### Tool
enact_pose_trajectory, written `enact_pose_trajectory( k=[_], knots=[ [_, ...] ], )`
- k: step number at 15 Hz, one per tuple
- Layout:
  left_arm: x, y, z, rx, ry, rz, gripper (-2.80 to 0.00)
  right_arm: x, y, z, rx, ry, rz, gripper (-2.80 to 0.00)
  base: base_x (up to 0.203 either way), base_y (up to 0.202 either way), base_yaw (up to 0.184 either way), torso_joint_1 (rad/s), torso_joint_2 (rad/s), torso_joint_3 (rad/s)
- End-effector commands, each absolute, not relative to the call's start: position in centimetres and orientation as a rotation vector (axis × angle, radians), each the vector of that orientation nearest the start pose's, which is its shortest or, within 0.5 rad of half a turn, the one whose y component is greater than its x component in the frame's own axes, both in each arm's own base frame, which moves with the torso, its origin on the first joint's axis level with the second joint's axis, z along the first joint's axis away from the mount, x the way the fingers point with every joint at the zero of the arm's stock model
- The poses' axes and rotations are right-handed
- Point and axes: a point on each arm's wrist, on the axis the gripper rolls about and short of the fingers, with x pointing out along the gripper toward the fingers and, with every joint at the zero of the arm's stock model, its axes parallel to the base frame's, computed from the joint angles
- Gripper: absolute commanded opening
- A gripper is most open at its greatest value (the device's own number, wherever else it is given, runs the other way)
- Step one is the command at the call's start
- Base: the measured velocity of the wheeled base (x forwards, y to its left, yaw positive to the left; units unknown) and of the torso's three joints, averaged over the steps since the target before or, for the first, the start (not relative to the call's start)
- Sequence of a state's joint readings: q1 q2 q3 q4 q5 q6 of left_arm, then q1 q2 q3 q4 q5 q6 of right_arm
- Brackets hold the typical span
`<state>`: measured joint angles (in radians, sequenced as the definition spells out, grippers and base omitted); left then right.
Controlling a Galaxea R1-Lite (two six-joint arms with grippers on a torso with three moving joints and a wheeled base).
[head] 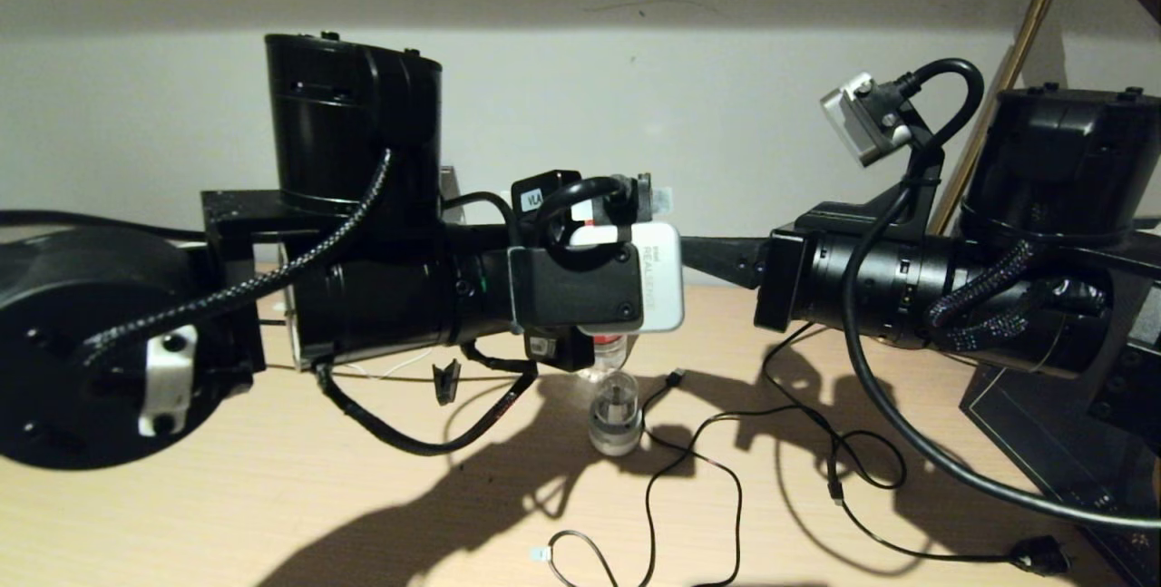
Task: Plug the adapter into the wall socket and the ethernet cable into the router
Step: Hand it to the other hand
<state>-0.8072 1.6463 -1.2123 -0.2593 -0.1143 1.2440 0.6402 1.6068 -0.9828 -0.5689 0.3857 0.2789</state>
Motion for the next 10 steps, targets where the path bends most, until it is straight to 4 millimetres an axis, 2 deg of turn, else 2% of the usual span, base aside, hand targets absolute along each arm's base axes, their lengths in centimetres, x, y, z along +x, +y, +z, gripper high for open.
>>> enact_pose_trajectory(
  k=[1,8,9,10],
  knots=[
    [21.55,-22.92,27.64,1.212,-0.430,-0.900,-2.80,23.35,18.50,25.30,0.248,0.203,1.015,-2.80,0.000,0.000,0.000,0.000,0.00,0.000],
    [21.46,-22.90,27.92,1.207,-0.437,-0.896,-2.80,23.33,18.48,25.32,0.248,0.203,1.015,-2.80,0.000,0.000,0.000,0.000,0.00,0.000],
    [21.47,-22.91,28.13,1.205,-0.444,-0.892,0.00,23.33,18.48,25.32,0.248,0.203,1.015,-2.80,0.000,0.000,0.000,0.000,0.00,0.000],
    [21.40,-22.99,28.32,1.202,-0.452,-0.891,0.00,23.33,18.48,25.32,0.248,0.203,1.015,-2.80,0.000,0.000,0.000,0.000,0.00,0.000]
  ],
)
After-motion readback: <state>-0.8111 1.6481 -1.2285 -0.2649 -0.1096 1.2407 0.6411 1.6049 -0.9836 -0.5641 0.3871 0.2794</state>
